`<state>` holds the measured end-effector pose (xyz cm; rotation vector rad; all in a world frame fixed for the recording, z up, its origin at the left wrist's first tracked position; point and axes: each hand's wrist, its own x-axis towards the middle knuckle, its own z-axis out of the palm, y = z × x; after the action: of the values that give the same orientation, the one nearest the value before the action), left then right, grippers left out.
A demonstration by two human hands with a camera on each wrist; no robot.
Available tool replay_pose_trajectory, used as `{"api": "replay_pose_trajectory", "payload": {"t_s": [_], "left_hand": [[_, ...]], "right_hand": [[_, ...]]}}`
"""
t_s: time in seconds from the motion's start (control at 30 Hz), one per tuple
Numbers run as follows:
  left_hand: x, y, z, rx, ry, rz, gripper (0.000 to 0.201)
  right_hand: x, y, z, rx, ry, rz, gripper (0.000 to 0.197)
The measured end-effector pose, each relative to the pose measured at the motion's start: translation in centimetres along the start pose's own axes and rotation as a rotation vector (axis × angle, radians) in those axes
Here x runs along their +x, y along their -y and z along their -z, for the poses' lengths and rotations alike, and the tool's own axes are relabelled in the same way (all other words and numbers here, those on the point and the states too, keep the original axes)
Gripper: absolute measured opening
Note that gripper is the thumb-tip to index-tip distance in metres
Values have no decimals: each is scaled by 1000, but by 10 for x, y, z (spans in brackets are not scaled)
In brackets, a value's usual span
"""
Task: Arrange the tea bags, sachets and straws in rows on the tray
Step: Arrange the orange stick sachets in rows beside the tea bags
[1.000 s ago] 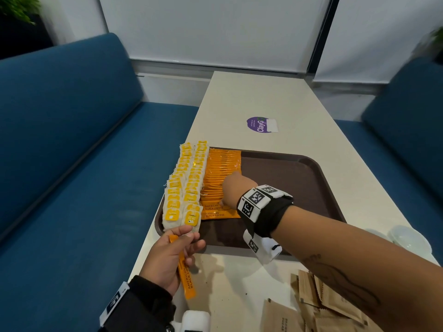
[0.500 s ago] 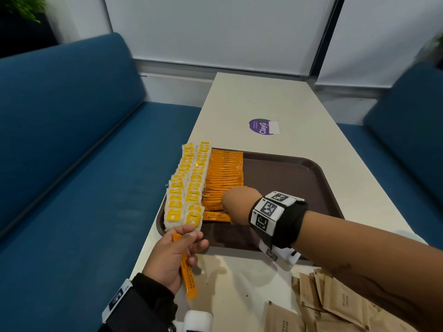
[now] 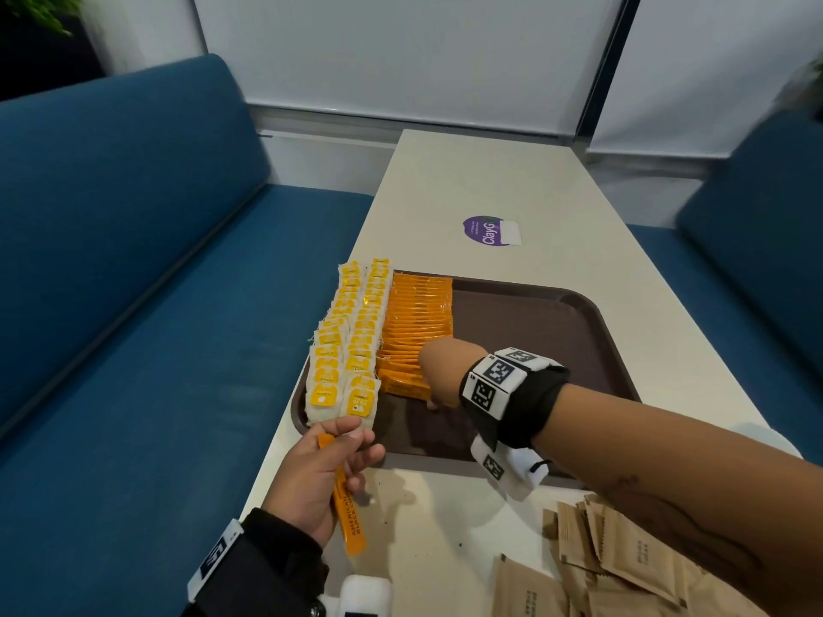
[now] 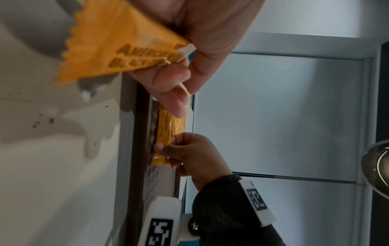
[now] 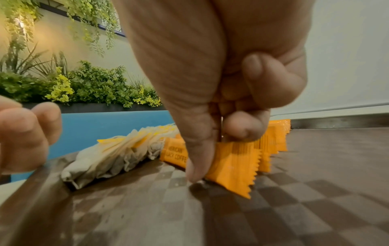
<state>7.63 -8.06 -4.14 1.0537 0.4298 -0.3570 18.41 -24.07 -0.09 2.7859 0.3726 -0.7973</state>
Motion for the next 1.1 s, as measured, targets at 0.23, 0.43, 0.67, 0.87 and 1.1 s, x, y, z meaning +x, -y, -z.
{"api": "replay_pose_trajectory", "payload": {"t_s": [0.23,0.43,0.67,0.87,1.1], "left_hand": [[-1,-1,4,-20,-10,-9,10],[0,-1,0,-78,0,-35,19],[1,-2,-9,-94,21,-66,34],[0,-7,-18,-100,17,-174,40],[-3,-14,-33,-217,97,-254,39]], "right_hand": [[8,5,0,118,-111,-29,33],[6,10,0,135,-165,-11,27],[6,11,3,182,-196,-4,28],[-28,7,13,410,-268,31,34],[-96,33,-15,1010,-146,260,13]]}}
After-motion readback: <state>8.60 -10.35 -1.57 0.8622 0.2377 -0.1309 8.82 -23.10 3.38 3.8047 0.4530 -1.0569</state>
